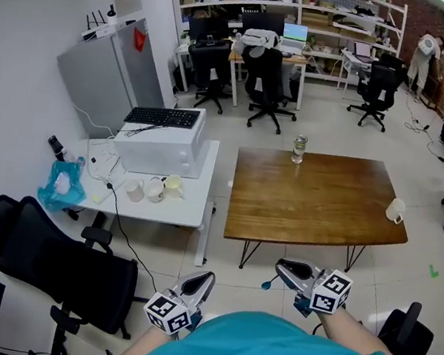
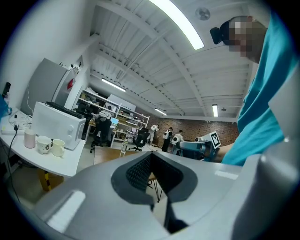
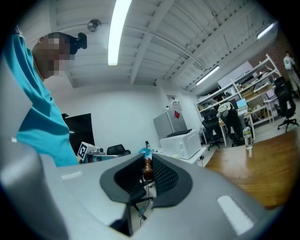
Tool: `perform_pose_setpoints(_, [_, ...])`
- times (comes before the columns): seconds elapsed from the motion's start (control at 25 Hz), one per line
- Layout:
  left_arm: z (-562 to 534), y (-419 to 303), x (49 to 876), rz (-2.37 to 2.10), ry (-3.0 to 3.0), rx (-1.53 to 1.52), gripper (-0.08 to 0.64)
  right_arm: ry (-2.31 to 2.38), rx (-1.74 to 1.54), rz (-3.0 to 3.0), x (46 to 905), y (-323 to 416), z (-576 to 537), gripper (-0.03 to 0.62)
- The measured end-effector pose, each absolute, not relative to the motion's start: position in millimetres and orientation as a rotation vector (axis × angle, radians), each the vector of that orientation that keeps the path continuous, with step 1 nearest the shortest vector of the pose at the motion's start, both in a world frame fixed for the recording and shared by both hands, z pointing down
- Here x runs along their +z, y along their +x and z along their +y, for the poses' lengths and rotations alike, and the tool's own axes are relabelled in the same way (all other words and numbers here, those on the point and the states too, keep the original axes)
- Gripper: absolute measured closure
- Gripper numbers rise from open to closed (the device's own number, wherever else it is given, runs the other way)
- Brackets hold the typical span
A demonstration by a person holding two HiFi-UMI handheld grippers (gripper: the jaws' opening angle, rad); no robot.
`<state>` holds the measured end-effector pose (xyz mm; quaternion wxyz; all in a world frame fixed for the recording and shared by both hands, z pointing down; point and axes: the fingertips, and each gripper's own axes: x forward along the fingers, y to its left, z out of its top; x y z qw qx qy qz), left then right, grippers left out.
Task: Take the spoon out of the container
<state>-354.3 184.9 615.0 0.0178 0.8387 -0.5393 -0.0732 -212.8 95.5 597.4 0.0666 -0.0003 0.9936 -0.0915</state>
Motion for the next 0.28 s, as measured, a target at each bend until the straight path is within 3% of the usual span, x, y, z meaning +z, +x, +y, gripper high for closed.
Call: perform_pose_setpoints(0.28, [183.3, -363.5, 615.7, -1.665, 2.586, -0.253, 0.557, -0.004, -0.262, 2.992, 595.0, -221.5, 95.3, 0.545])
